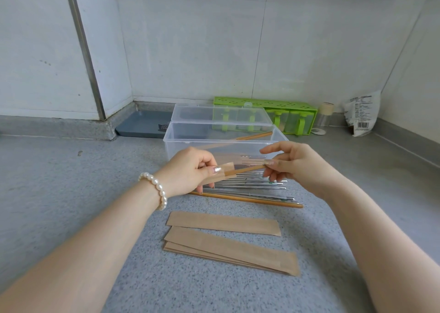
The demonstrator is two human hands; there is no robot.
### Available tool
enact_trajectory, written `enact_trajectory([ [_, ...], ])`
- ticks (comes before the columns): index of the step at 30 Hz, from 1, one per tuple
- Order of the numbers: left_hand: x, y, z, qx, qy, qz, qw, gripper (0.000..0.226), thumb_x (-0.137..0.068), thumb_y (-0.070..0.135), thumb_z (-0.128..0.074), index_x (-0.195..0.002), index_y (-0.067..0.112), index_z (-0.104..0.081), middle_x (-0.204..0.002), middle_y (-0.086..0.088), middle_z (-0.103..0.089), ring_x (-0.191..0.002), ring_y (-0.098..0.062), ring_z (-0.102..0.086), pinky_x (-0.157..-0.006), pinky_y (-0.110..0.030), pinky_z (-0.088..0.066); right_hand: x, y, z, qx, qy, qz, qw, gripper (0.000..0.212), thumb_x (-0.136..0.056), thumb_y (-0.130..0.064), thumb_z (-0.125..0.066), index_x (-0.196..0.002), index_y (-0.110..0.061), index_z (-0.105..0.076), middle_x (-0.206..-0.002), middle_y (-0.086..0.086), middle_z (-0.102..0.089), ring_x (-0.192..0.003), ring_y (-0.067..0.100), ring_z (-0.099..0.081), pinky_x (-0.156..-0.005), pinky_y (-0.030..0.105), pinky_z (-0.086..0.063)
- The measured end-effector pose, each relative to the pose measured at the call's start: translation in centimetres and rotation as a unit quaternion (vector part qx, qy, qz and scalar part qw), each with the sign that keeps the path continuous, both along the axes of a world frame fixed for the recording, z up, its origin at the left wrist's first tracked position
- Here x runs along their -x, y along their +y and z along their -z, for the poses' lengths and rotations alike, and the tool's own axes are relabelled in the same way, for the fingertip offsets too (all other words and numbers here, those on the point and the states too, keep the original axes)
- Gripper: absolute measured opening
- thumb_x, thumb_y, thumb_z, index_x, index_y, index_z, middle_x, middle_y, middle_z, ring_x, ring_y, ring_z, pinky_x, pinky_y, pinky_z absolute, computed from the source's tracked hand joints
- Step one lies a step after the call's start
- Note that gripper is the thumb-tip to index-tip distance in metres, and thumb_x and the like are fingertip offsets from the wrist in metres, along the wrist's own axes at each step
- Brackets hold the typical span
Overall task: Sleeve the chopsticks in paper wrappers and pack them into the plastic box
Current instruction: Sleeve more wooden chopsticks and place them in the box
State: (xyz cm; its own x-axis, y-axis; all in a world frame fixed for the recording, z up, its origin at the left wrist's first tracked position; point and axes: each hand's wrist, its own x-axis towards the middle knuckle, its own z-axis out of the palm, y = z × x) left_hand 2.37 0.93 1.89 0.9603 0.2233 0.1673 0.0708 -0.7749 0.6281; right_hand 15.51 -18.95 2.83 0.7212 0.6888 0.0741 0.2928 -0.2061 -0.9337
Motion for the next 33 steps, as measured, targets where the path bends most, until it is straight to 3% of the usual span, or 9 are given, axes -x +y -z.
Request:
enact_trajectory([
  [3,-0.1,-0.2,0.1,-0.002,0.007,0.004,1.0,0.019,-0.093,0.02,-0.052,-0.076,0.023,-0.059,-0.072,0.006,-0.07,-0.047,-0.005,-0.058,-0.059,-0.029,-0.053,0.3,0.3,0.2,0.02,-0.009,-0.025,0.999,0.02,-0.089,0.004,-0.054,-0.101,-0.01,-0.062,-0.068,0.009,-0.07,-0.057,0.017,-0.062,-0.058,0.023,-0.052],
  [7,-0.2,-0.2,0.2,0.001,0.012,0.003,1.0,0.019,-0.093,0.02,-0.053,-0.075,0.021,-0.06,-0.071,0.005,-0.069,-0.044,-0.003,-0.057,-0.051,-0.025,-0.049,0.3,0.6,0.5,0.028,-0.014,-0.028,0.999,0.017,-0.088,0.0,-0.057,-0.101,-0.01,-0.063,-0.07,0.008,-0.071,-0.061,0.02,-0.064,-0.063,0.027,-0.053],
  [12,-0.1,0.7,-0.2,0.0,-0.001,-0.016,1.0,0.017,-0.093,0.022,-0.052,-0.078,0.021,-0.061,-0.072,0.005,-0.071,-0.047,-0.006,-0.061,-0.061,-0.033,-0.053,0.4,1.3,0.8,0.02,-0.001,0.022,1.0,0.012,-0.091,-0.019,-0.058,-0.096,-0.009,-0.06,-0.076,0.008,-0.066,-0.059,0.016,-0.06,-0.058,0.025,-0.051],
  [15,0.0,1.6,-0.5,0.011,-0.015,-0.056,0.998,0.016,-0.093,0.022,-0.051,-0.08,0.021,-0.061,-0.074,0.005,-0.07,-0.05,-0.009,-0.062,-0.062,-0.027,-0.052,0.0,0.8,0.6,0.108,-0.126,0.039,0.985,0.016,-0.083,-0.023,-0.069,-0.076,-0.012,-0.058,-0.064,0.002,-0.054,-0.055,0.012,-0.049,-0.056,0.024,-0.043],
  [20,-0.1,1.8,-0.2,0.008,-0.006,-0.07,0.997,0.017,-0.094,0.022,-0.05,-0.08,0.023,-0.06,-0.073,0.006,-0.069,-0.054,-0.012,-0.063,-0.064,-0.028,-0.054,0.7,0.9,1.2,0.29,-0.193,-0.094,0.933,0.013,-0.07,-0.024,-0.08,-0.068,-0.021,-0.068,-0.063,-0.009,-0.059,-0.058,0.004,-0.051,-0.059,0.016,-0.042],
  [30,0.1,1.1,-0.4,0.054,0.014,-0.056,0.997,0.016,-0.093,0.026,-0.052,-0.088,0.017,-0.063,-0.075,0.004,-0.069,-0.053,-0.009,-0.061,-0.05,-0.013,-0.046,0.0,1.0,1.8,0.318,-0.206,-0.085,0.922,0.018,-0.075,-0.025,-0.077,-0.064,-0.027,-0.063,-0.066,-0.008,-0.057,-0.064,0.009,-0.052,-0.062,0.022,-0.044],
  [33,0.3,1.1,-0.5,0.08,0.012,-0.04,0.996,0.014,-0.088,0.029,-0.059,-0.086,0.016,-0.065,-0.072,0.005,-0.07,-0.054,-0.007,-0.062,-0.055,-0.018,-0.047,-0.1,0.8,1.3,0.306,-0.229,-0.083,0.92,0.017,-0.081,-0.025,-0.072,-0.068,-0.028,-0.061,-0.072,-0.005,-0.058,-0.068,0.011,-0.052,-0.063,0.019,-0.043],
])
